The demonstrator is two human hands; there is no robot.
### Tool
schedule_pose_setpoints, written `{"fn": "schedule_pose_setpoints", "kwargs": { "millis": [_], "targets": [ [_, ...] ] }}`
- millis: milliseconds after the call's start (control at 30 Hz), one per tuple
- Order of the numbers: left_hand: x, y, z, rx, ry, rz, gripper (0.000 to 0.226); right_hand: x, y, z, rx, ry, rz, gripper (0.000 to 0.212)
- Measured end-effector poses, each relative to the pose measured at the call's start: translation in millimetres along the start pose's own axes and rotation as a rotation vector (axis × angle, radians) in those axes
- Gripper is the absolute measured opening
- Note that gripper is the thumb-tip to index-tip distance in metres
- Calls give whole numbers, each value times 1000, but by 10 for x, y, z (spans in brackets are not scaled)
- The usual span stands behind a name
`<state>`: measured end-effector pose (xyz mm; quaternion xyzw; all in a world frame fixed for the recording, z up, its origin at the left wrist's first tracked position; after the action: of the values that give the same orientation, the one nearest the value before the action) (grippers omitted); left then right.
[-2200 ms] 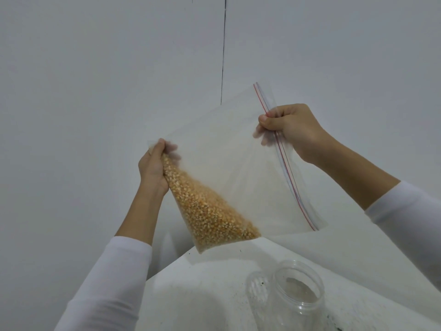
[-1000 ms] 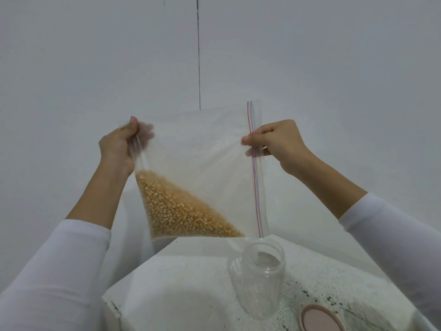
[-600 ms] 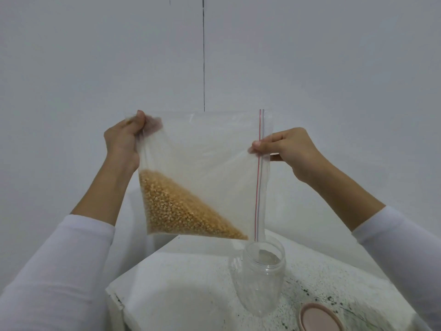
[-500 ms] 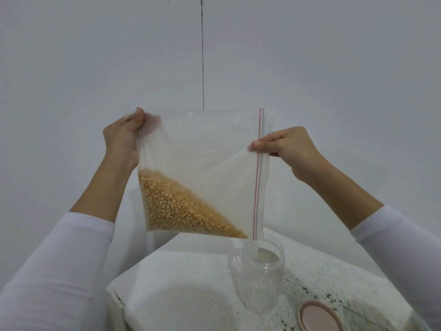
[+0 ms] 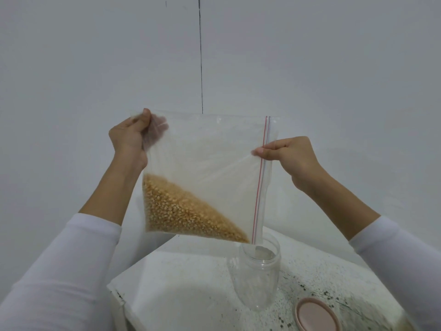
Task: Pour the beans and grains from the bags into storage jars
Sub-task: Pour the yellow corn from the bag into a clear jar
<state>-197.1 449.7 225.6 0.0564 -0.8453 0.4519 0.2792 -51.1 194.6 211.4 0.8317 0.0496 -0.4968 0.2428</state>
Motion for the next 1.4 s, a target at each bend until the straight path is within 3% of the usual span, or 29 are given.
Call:
{"fn": "schedule_pose_setpoints", "kwargs": {
  "millis": [467, 667, 933, 1100, 1400],
  "targets": [
    [-17, -173, 93, -44, -38, 5, 35, 48, 101, 62, -6, -24, -57, 17],
    [-30, -240, 138, -18, -41, -1, 16, 86, 134, 78, 3, -42, -47, 21],
    [-50, -312, 215, -14, -59, -34, 15, 122, 145, 106, -16, -77, -56, 23],
    [-32, -310, 215, -18, -45, 6, 31, 103, 148, 100, -11, -68, -64, 24],
    [13, -317, 216, 21, -50, -20, 15, 58, 113, 61, -3, -42, -63, 23]
  ]
}}
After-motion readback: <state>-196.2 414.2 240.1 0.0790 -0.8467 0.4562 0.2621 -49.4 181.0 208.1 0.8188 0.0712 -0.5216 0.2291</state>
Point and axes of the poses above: each hand's wrist, its own z-axis away from the middle knuckle, its own y-axis out of the back of the hand, x = y × z, the point moved 3 cm from there along -z, towards the middle knuckle, and after that the axes turned 14 degrees about z, right-handed, at the moved point
